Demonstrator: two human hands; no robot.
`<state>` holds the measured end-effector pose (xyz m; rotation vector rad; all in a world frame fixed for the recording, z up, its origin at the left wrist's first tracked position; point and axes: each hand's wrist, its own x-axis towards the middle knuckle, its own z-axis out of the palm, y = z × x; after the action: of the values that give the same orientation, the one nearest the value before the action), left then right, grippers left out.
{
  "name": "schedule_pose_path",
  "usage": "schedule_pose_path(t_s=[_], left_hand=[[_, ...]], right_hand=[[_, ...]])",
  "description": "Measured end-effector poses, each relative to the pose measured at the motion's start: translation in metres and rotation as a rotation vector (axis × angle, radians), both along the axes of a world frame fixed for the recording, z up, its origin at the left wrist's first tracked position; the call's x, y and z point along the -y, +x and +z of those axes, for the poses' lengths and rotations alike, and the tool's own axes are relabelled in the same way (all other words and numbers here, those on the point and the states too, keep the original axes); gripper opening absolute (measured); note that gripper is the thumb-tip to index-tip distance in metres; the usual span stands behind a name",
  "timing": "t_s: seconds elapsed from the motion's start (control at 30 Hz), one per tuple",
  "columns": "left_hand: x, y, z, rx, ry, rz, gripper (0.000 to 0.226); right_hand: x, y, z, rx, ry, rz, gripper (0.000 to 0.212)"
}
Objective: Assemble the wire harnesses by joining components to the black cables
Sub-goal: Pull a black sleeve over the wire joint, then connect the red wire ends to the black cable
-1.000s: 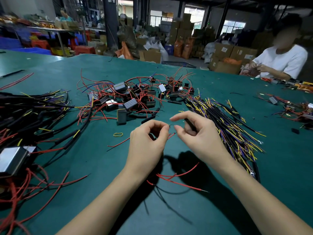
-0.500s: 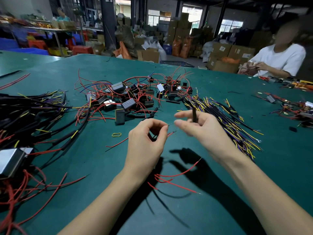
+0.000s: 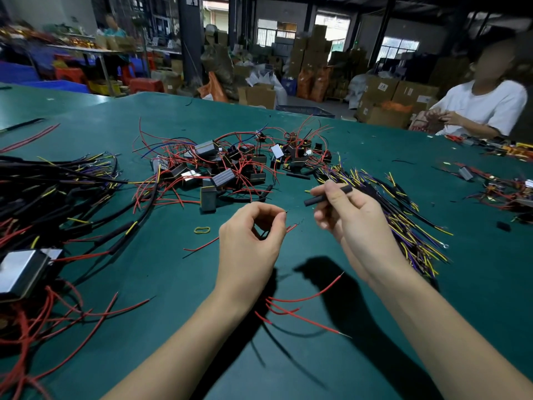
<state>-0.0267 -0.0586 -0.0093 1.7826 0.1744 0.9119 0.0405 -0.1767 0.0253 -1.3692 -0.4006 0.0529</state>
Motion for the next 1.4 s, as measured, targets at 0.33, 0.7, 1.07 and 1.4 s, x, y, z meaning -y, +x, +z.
schedule_pose_path(t_s=[0.33, 0.7, 1.07, 1.4], left_hand=[[-0.001, 0.000, 0.001, 0.011, 0.025, 0.015, 0.007], [0.001, -0.002, 0.001, 0.013, 0.029, -0.030, 0.009], [-0.001, -0.001, 0.004, -0.018, -0.131, -0.106, 0.015], [0.001, 0.001, 0.002, -0.038, -0.118, -0.115, 0.020]], right_hand=[[-0.003, -0.006, -0.001, 0.033, -0.016, 0.017, 0.024], [-0.003, -0.005, -0.005, -0.050, 0.002, 0.043, 0.022], [0.012, 0.008, -0.005, 0.077, -0.203, 0.128, 0.013], [0.017, 0.013, -0.005, 0.154, -0.178, 0.158, 0.016]])
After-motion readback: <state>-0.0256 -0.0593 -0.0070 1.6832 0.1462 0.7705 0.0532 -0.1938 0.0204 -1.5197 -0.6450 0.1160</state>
